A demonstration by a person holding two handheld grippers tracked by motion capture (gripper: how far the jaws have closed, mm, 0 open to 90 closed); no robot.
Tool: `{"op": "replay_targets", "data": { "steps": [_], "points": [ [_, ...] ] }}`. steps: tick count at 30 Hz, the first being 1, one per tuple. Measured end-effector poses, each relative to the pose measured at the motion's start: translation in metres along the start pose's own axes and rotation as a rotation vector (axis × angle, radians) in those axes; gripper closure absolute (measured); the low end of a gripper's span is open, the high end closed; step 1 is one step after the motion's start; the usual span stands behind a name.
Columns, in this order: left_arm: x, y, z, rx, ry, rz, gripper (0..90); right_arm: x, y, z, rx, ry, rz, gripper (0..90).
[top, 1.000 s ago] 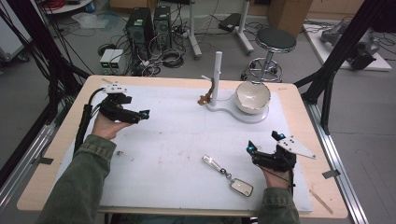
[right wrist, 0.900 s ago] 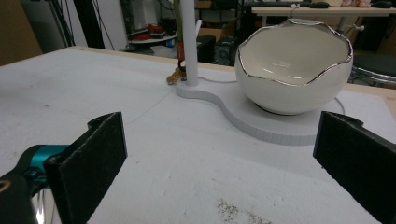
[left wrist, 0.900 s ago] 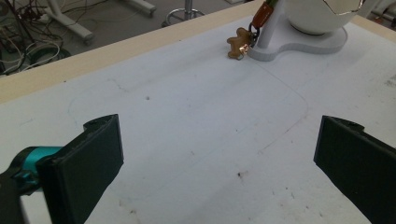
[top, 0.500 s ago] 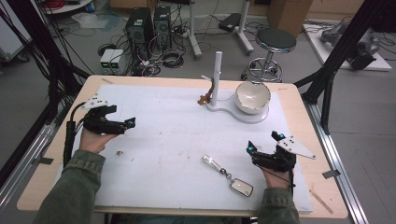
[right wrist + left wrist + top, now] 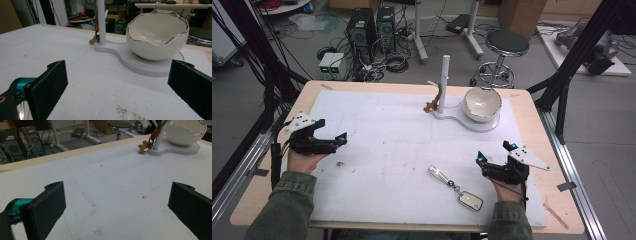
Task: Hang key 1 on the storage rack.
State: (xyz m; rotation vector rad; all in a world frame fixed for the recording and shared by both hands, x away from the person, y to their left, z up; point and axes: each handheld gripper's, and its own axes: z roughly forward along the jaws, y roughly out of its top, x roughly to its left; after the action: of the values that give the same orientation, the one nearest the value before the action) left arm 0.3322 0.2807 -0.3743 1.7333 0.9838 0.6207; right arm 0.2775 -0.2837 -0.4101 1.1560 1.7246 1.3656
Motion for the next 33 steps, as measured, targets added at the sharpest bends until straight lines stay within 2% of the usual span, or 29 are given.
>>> {"op": "replay_targets", "data": {
  "steps": [8,20,26,33],
  "points": [
    [0.000,-0.008,-0.012,-0.031,0.013,-0.011,1.6,0.000,0.000,0.000,-0.001,-0.003,-0.003,1.5],
    [0.001,-0.034,-0.027,-0.044,0.042,-0.003,1.7,0.000,0.000,0.000,0.002,-0.006,-0.003,1.5],
    [0.003,-0.044,-0.034,-0.060,0.061,-0.028,1.7,0.000,0.000,-0.001,0.006,-0.002,0.002,1.5],
    [0.004,-0.048,-0.035,-0.054,0.061,-0.031,1.7,0.000,0.003,-0.001,0.019,0.028,0.013,1.5]
  ]
}}
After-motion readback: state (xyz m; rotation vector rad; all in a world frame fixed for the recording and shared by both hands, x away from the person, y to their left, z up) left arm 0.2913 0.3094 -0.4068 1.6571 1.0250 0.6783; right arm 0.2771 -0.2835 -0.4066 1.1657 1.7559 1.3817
